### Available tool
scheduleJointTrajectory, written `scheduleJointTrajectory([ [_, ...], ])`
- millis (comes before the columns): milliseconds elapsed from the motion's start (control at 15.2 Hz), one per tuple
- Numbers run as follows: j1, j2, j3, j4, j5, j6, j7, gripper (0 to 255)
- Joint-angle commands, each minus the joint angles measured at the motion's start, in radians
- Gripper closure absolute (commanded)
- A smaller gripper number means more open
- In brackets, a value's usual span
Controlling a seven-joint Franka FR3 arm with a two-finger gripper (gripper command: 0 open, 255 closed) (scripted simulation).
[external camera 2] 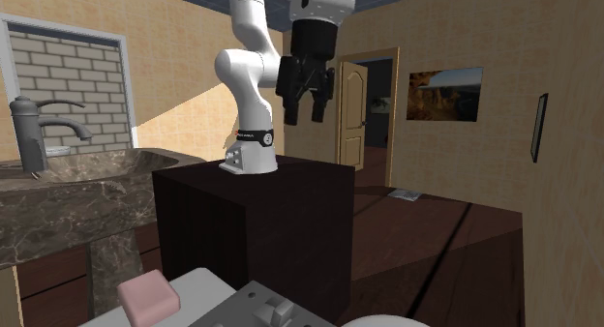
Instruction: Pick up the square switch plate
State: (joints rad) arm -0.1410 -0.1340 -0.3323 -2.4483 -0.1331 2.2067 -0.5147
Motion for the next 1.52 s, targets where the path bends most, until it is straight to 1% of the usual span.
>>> scheduleJointTrajectory([
  [0, -0.007, 0.07, -0.02, 0.026, 0.02, 0.048, -0.044, 0],
  [198, -0.022, 0.192, -0.04, 0.089, 0.073, 0.109, -0.119, 0],
  [396, -0.049, 0.316, -0.044, 0.165, 0.136, 0.155, -0.196, 0],
  [660, -0.101, 0.477, -0.027, 0.285, 0.218, 0.193, -0.29, 0],
  [858, -0.149, 0.594, -0.004, 0.389, 0.266, 0.206, -0.346, 0],
  [1188, -0.231, 0.787, 0.036, 0.59, 0.321, 0.203, -0.412, 0],
  [1452, -0.24, 0.824, 0.046, 0.603, 0.331, 0.227, -0.418, 0],
])
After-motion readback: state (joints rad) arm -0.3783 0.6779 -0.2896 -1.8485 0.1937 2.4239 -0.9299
